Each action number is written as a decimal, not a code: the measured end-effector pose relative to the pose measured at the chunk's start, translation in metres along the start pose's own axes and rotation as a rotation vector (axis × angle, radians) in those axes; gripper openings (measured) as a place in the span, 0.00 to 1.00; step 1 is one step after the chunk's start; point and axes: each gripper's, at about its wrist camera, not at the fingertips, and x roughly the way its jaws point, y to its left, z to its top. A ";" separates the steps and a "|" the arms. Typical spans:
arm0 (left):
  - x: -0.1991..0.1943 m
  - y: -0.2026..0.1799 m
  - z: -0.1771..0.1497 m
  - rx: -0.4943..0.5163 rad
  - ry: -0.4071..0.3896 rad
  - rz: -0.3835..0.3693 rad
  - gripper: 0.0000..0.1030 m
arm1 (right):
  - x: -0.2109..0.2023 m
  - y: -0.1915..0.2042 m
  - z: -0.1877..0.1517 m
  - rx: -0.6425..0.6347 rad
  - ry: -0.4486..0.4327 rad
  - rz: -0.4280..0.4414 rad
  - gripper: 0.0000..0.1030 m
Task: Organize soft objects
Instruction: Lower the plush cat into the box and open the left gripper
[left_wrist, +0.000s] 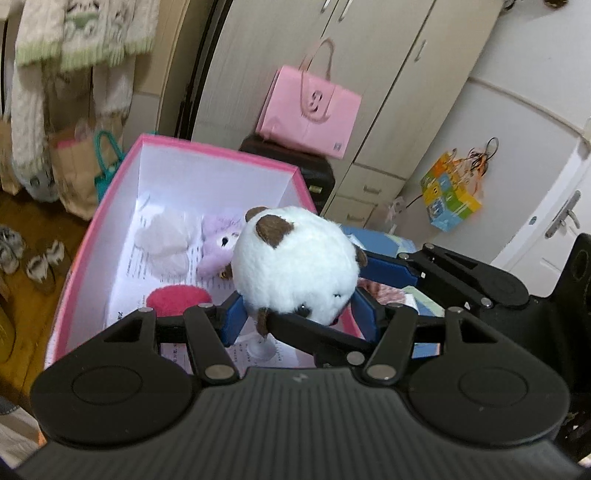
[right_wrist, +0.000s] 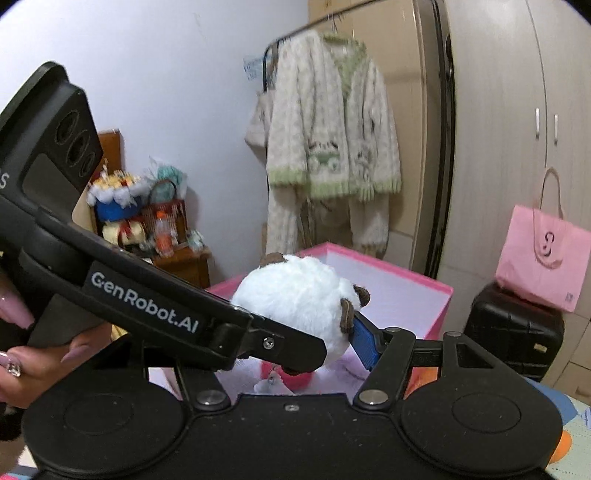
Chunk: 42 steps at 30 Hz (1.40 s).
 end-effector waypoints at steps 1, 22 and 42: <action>0.005 0.003 0.001 -0.006 0.009 0.000 0.57 | 0.006 -0.003 0.000 0.002 0.019 -0.001 0.68; 0.055 0.023 0.007 -0.042 0.113 0.051 0.60 | 0.062 -0.007 -0.005 -0.155 0.221 -0.059 0.68; -0.045 -0.022 -0.005 0.182 -0.025 0.184 0.62 | -0.007 0.020 0.008 -0.107 0.260 -0.105 0.69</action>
